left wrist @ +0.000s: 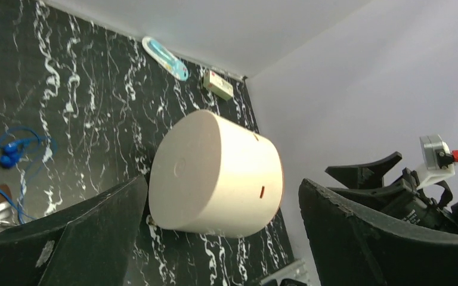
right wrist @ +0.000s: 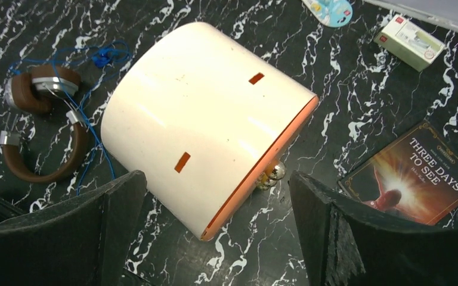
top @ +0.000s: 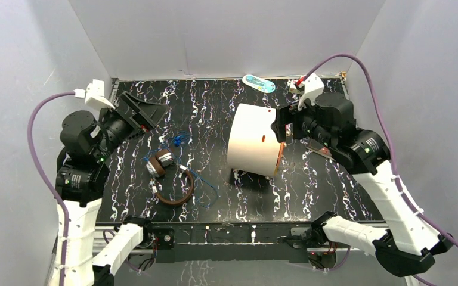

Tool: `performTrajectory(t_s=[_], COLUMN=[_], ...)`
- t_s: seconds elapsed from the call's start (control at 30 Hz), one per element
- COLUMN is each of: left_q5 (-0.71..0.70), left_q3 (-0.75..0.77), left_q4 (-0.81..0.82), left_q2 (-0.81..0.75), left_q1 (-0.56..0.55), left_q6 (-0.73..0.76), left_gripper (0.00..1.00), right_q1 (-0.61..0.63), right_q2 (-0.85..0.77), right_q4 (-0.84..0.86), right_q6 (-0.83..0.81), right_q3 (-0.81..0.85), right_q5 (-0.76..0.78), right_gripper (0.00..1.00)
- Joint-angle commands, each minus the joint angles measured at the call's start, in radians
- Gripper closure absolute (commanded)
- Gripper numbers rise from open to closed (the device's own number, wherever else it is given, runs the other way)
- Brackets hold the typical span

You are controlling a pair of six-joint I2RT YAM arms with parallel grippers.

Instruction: Wrap the headphones

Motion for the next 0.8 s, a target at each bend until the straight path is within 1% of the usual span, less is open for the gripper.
performTrajectory(t_s=[0.0,0.1,0.23,0.3,0.37,0.43,0.5,0.63,0.7,0.77], left_q5=[0.179,0.203,0.197,0.164,0.122,0.074,0.023,-0.093,-0.145,-0.185], left_q3=[-0.064,-0.111,-0.142,-0.144,-0.147,-0.144,-0.143,-0.136,-0.123,-0.109], left_q4=[-0.014,-0.05,-0.159,-0.232,-0.3,-0.368,-0.43,-0.518,-0.55,-0.565], left_q2=[-0.005,-0.015,-0.021,-0.026,-0.037,-0.05,-0.069,-0.128,-0.155,-0.18], left_q1=[0.054,0.073,0.088,0.092,0.095,0.096,0.098,0.099,0.099,0.1], left_q6=[-0.072,-0.074,-0.044,-0.021,-0.004,0.01,0.016,-0.006,-0.026,-0.039], left_gripper=[0.02,0.02,0.02,0.02,0.02,0.02,0.02,0.02,0.02,0.02], right_q1=[-0.011,-0.013,-0.014,0.0,0.043,0.125,0.243,0.448,0.523,0.563], right_q2=[0.029,0.048,0.099,0.133,0.178,0.213,0.251,0.348,0.393,0.429], right_q4=[0.004,0.071,0.177,0.226,0.285,0.349,0.4,0.441,0.45,0.469], right_q6=[0.008,-0.01,0.023,0.051,0.076,0.089,0.09,0.069,0.065,0.076], right_q3=[0.049,0.021,-0.012,-0.02,-0.037,-0.055,-0.076,-0.101,-0.125,-0.16], right_q5=[-0.059,-0.213,-0.394,-0.476,-0.533,-0.539,-0.511,-0.441,-0.391,-0.385], right_gripper=[0.01,0.01,0.01,0.01,0.01,0.01,0.01,0.01,0.01,0.01])
